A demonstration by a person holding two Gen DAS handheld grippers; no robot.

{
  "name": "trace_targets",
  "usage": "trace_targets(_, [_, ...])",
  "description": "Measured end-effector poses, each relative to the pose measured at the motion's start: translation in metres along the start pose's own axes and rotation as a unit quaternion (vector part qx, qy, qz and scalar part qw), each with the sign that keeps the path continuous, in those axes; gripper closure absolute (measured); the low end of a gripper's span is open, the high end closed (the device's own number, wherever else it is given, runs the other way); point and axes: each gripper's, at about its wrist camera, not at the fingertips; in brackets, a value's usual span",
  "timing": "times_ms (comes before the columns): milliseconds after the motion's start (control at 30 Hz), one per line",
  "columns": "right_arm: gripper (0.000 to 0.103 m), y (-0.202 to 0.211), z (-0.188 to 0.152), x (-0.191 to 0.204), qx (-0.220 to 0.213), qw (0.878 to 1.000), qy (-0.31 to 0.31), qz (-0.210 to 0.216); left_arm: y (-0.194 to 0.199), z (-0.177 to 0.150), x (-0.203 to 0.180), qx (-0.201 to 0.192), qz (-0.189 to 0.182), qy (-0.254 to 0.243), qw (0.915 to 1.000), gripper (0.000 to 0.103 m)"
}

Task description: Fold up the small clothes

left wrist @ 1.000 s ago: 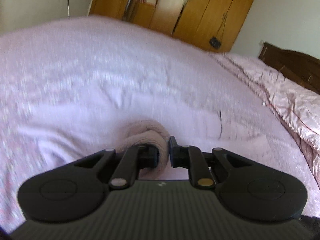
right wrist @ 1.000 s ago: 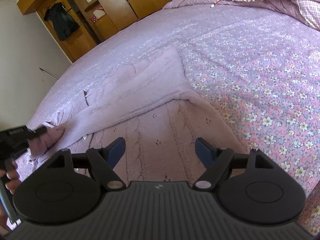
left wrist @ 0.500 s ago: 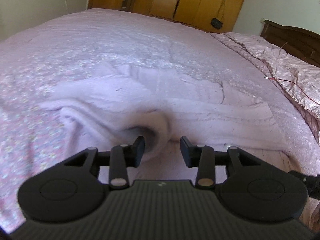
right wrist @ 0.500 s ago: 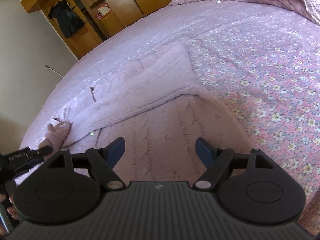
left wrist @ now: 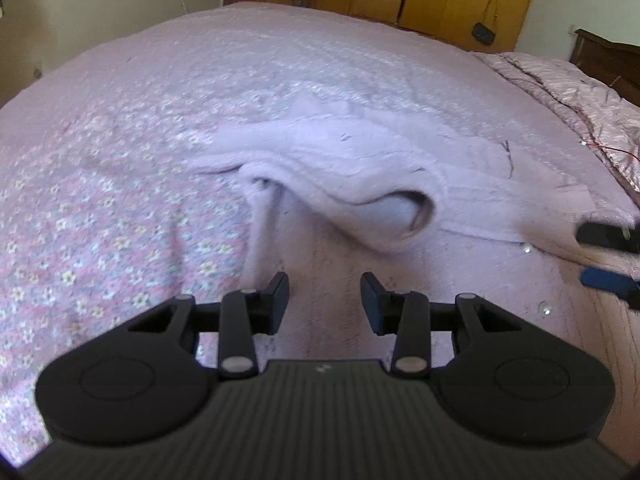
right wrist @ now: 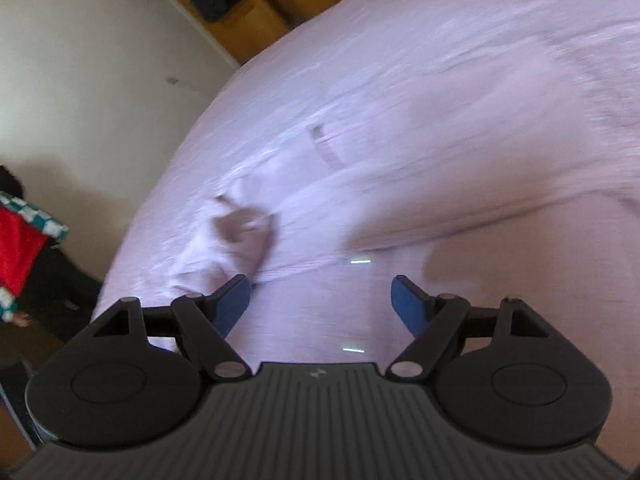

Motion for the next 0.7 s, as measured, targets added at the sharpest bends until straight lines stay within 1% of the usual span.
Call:
trace_targets(67, [0.02,-0.022,0.007,0.019,0.023,1.0,0.008,0.018,-0.002,-0.002,0.003,0.005,-0.002,0.005,1.0,0.062])
trace_targets(167, [0.02,-0.052,0.012,0.042,0.047,0.998,0.027,0.026,-0.006,-0.005,0.006,0.008,-0.006,0.008,0.9999,0.062])
trace_targets(300, [0.02,-0.094,0.017,0.055,0.082,0.996,0.026,0.02,-0.006,-0.006,0.005,0.004,-0.006,0.005,1.0,0.062])
trace_targets(467, [0.021,-0.136,0.02,0.059,0.11,0.994,0.021,-0.003,-0.008,-0.007,0.007,0.003,-0.012,0.009,0.9999,0.061])
trace_targets(500, [0.026,-0.141,0.02,0.061,0.112,0.993,0.028,-0.005,-0.007,-0.008,0.007,0.002,-0.012,0.011,0.9999,0.061])
trace_targets(533, [0.032,-0.146,0.021,0.064,0.113,0.993,0.044,-0.008,-0.007,-0.008,0.007,0.001,-0.012,0.011,0.9999,0.061])
trace_targets(600, [0.071,-0.151,0.023,0.07,0.115,0.989,0.089,-0.023,-0.007,-0.008,0.005,0.001,-0.01,0.012,0.9999,0.061])
trace_targets(633, [0.076,-0.152,0.024,0.072,0.113,0.988,0.103,-0.032,-0.007,-0.008,0.005,0.001,-0.01,0.013,0.9999,0.06])
trace_targets(700, [0.084,-0.147,0.031,0.078,0.101,0.986,0.131,-0.036,-0.007,-0.008,0.006,0.002,-0.011,0.014,0.9998,0.06])
Point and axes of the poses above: each gripper's, at about its wrist camera, not at the fingertips, and y roughly against the way its jaws point, x to its left, z to its top, and after that the axes turned 9 degrees about z, right-handed
